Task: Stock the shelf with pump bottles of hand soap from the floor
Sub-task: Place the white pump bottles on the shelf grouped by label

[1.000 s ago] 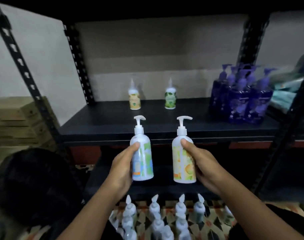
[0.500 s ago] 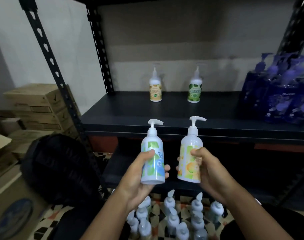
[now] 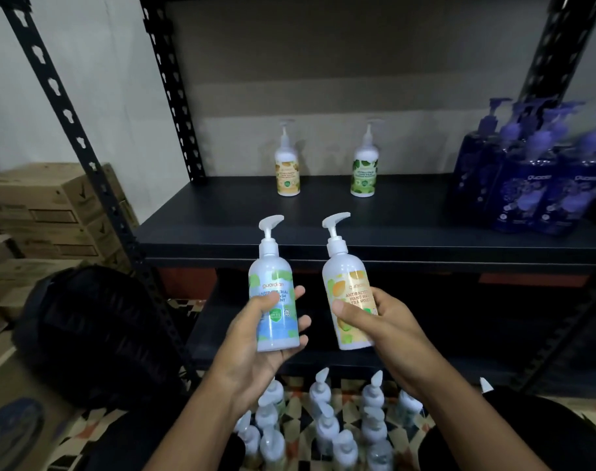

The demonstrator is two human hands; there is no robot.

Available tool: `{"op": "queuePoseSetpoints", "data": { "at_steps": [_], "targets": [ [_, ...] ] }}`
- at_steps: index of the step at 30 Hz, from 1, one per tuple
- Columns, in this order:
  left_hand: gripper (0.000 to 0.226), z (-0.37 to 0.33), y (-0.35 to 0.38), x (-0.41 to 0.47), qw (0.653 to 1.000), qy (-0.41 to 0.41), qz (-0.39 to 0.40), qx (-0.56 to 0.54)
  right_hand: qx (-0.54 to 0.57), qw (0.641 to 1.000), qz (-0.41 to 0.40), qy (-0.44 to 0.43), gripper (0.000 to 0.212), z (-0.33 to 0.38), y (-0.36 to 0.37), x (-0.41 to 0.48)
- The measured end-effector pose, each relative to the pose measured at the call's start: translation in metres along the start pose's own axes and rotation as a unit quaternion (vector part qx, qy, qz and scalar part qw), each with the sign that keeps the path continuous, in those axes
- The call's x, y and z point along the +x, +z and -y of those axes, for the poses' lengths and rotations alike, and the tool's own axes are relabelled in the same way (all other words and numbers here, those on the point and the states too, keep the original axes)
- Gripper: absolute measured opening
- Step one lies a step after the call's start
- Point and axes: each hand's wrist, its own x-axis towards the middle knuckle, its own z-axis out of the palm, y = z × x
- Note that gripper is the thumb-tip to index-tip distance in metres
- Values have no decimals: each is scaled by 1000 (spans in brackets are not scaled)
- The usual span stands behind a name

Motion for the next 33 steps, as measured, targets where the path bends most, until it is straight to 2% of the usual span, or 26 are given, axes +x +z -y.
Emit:
{"op": "queuePoseSetpoints", "data": {
  "at_steps": [4,8,13,15,17,19,24,30,33],
  "targets": [
    [49,3,2,0,1000,6,1,18,-4,1000,-27,-11,54,-2,4,-3],
    [53,7,3,3,999,-5,-41,0,-47,997,-64,-26,45,-4,8,-4],
    [36,7,2,7,997,12,-72,20,-67,995,-77,-12,49,-3,14,-1],
    [41,2,3,11,996,33,-72,31,-62,995,-74,-17,50,1,18,4],
    [57,-9,5,18,996,55,-67,37,-69,995,-67,-29,49,8,20,12],
    [61,-23,6,30,994,74,-72,45,-85,993,-64,-42,42,18,24,21],
    [40,-62,5,69,987,137,-77,32,-93,989,-74,-91,31,50,37,55],
    [28,-97,0,124,977,185,-81,71,-112,979,-90,-146,33,81,46,126],
    [30,-104,-1,147,974,197,-84,71,-134,975,-92,-155,36,84,44,167]
  ]
}}
